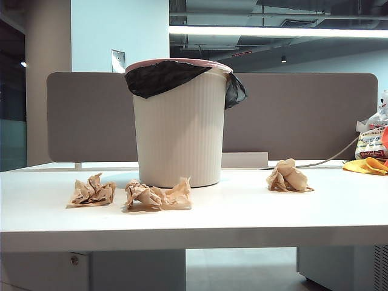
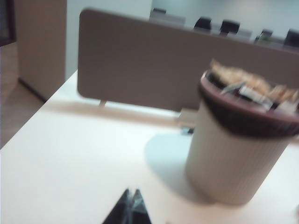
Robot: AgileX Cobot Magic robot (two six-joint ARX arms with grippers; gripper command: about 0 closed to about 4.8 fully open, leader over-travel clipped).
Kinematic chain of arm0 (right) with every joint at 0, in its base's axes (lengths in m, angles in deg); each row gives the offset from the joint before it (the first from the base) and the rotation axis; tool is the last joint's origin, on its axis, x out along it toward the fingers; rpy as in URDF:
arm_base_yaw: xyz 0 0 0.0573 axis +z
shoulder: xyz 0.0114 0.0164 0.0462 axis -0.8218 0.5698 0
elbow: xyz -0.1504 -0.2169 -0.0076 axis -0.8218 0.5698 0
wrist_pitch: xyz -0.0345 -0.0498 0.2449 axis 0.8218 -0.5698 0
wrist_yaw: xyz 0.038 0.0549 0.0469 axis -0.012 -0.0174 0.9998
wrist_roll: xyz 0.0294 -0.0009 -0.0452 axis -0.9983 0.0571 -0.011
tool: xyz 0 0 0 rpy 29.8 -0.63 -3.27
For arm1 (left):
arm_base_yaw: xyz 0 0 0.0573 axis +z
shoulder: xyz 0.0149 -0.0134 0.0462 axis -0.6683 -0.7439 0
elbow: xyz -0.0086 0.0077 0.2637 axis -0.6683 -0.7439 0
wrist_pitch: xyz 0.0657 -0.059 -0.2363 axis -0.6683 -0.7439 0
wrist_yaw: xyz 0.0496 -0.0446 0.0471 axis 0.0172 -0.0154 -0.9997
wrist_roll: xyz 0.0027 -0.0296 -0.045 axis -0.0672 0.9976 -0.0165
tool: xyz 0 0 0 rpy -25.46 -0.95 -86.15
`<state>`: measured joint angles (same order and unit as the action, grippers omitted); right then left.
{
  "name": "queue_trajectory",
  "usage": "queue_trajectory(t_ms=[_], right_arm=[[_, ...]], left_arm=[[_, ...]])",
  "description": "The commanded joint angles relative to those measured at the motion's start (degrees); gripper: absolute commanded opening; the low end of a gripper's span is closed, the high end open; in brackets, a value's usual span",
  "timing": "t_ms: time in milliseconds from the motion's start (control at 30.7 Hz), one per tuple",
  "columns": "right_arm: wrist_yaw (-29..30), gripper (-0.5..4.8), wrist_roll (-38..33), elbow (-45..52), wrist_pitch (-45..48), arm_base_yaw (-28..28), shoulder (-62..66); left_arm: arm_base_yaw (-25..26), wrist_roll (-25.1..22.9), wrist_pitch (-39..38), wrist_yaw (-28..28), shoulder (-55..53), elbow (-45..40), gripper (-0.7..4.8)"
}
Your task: Pick up all the trash on the table and put it in the trash can.
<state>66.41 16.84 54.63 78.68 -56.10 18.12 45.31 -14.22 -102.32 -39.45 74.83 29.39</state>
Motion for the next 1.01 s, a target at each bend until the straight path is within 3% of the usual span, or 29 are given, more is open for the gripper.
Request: queue_trajectory(t_ms=[33, 228, 392, 489, 750, 1011], right_arm=[[2.9, -0.09, -0.5, -7.4, 1.0, 0.1, 8.3], [7.6, -0.09, -0.1, -17.8, 2.6, 0.2, 21.8], [11.2, -0.09, 1.6, -21.5, 4.3, 3.0, 30.0], [8.3, -0.09, 3.4, -23.1, 4.9, 6.2, 34.2], [5.8, -0.09, 5.6, -26.2, 4.9, 11.0, 47.0], [2.9, -0.09, 6.4, -27.4, 6.0, 11.6, 60.1]], left_arm=[[0.1, 2.8, 3.2, 7.6, -5.9, 6.2, -0.06], [-0.2, 2.9, 3.2, 16.3, -17.5, 18.5, -0.06], [-4.1, 2.7, 0.5, 15.1, -24.9, 27.0, -0.05], [-8.4, 2.2, -1.4, 10.9, -28.7, 31.0, -0.06], [-25.0, -6.4, -2.8, -2.9, -38.3, 37.5, -0.06], [-32.6, -7.5, -3.3, -4.0, -50.8, 42.1, -0.06]])
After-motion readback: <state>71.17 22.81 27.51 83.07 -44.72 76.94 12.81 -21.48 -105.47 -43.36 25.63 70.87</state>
